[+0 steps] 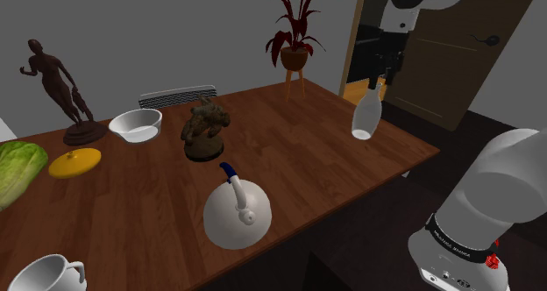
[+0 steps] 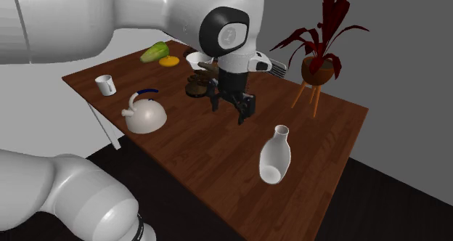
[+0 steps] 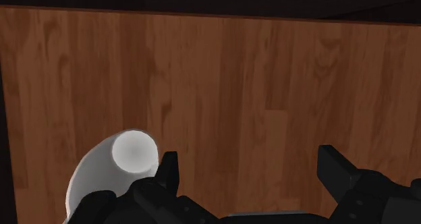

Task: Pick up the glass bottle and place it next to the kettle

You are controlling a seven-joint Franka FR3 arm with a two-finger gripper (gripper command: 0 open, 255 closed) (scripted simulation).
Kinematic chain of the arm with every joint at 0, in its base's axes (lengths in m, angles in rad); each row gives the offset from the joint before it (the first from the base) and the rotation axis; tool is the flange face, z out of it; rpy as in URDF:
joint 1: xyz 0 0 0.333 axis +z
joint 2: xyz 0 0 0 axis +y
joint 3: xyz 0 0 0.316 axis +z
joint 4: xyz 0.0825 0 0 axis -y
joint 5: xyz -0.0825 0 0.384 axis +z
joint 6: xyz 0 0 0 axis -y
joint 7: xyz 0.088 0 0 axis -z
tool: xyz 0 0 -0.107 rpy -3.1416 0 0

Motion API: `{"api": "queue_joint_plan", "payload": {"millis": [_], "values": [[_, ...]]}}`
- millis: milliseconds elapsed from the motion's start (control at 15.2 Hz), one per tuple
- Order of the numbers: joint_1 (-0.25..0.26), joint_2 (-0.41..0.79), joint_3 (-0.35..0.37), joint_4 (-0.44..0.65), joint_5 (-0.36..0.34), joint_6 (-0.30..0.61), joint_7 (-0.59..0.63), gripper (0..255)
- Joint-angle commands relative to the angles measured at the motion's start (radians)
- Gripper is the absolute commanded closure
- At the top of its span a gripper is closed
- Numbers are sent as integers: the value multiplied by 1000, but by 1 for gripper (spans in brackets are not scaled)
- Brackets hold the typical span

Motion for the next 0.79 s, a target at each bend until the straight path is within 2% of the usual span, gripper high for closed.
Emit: {"api": "queue_joint_plan", "payload": {"millis": [0,330,726], "values": [[-8,53,-33,31,-13,31,-39,0],[-20,198,-114,114,-17,113,-137,0],[-38,388,-196,244,31,189,-262,0]]}}
